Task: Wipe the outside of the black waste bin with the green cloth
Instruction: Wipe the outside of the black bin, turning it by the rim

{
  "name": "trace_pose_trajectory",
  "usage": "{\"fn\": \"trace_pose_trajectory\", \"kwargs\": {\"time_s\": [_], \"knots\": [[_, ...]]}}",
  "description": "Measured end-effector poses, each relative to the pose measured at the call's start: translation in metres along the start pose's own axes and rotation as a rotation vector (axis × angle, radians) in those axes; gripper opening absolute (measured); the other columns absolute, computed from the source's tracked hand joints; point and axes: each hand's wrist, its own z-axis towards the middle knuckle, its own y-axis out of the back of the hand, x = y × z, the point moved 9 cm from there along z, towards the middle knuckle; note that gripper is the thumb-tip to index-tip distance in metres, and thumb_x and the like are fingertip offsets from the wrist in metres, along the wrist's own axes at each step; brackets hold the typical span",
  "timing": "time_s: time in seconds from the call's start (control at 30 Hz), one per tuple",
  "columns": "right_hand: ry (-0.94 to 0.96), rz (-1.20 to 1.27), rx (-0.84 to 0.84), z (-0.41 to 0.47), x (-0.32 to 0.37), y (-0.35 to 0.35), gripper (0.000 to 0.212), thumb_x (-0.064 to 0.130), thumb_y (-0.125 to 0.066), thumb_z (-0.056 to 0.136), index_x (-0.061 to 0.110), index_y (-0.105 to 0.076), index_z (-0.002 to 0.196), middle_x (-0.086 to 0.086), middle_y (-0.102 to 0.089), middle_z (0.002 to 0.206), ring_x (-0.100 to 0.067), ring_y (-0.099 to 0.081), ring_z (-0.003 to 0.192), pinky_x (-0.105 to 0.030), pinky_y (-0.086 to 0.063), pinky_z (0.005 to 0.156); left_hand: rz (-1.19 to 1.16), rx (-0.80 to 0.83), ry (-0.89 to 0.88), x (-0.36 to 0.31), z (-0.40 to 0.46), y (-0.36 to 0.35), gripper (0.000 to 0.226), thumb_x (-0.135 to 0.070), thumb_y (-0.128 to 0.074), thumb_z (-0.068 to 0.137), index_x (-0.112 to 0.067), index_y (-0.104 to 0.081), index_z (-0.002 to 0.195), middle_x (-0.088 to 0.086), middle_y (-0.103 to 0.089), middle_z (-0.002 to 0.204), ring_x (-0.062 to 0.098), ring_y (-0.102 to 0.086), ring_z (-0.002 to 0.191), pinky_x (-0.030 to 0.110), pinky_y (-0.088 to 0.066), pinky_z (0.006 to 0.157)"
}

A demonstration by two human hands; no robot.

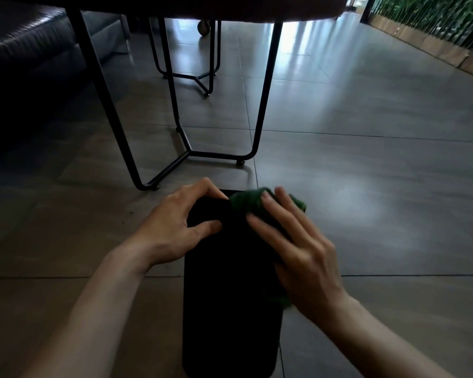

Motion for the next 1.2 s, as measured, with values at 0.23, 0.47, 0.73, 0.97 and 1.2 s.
{"fn": "trace_pose_trajectory", "kwargs": {"time_s": [0.23, 0.47, 0.73, 0.97, 1.2], "knots": [[0.485, -0.111, 0.297, -0.095, 0.074, -0.045, 0.033, 0.021, -0.048, 0.109, 0.025, -0.066, 0.136, -0.005, -0.056, 0.153, -0.031, -0.035, 0.153, -0.035, -0.052, 0.106, 0.010, -0.038, 0.044, 0.007, -0.004, 0.006, 0.030, -0.027, -0.074, 0.083, -0.042, -0.058, 0.104, -0.010, -0.064, 0.106, 0.011, -0.062, 0.105, 0.046, -0.053, 0.092], [0.139, -0.038, 0.121, -0.005, 0.023, -0.007, 0.032, 0.017, -0.051, 0.108, 0.015, -0.066, 0.136, -0.012, -0.050, 0.157, -0.032, -0.036, 0.153, -0.050, -0.050, 0.110, 0.019, -0.024, -0.008, -0.004, -0.002, 0.002, 0.028, -0.032, -0.072, 0.080, -0.039, -0.060, 0.104, -0.013, -0.067, 0.105, 0.008, -0.062, 0.106, 0.045, -0.052, 0.093], [0.538, -0.126, 0.379, -0.104, 0.082, -0.040, 0.029, 0.016, -0.048, 0.110, 0.023, -0.063, 0.134, -0.005, -0.056, 0.153, -0.032, -0.030, 0.155, -0.036, -0.050, 0.108, 0.015, -0.031, 0.009, 0.002, -0.005, 0.003, 0.031, -0.036, -0.070, 0.075, -0.043, -0.058, 0.103, -0.014, -0.065, 0.114, 0.005, -0.059, 0.115, 0.039, -0.050, 0.099], [0.062, -0.024, 0.079, -0.002, 0.014, -0.004, 0.032, 0.017, -0.058, 0.106, 0.015, -0.066, 0.137, -0.012, -0.048, 0.158, -0.030, -0.033, 0.154, -0.050, -0.048, 0.113, -0.008, 0.006, -0.026, -0.003, 0.001, -0.002, 0.029, -0.031, -0.074, 0.082, -0.037, -0.061, 0.108, -0.013, -0.066, 0.110, 0.009, -0.062, 0.110, 0.045, -0.052, 0.094], [0.555, -0.134, 0.342, -0.100, 0.079, -0.043, 0.032, 0.015, -0.045, 0.111, 0.022, -0.064, 0.135, -0.005, -0.055, 0.154, -0.031, -0.028, 0.155, -0.038, -0.041, 0.118, -0.010, -0.013, 0.006, 0.011, 0.001, 0.000, 0.033, -0.026, -0.075, 0.080, -0.039, -0.058, 0.105, -0.014, -0.063, 0.123, 0.003, -0.053, 0.125, 0.021, -0.041, 0.096]]}}
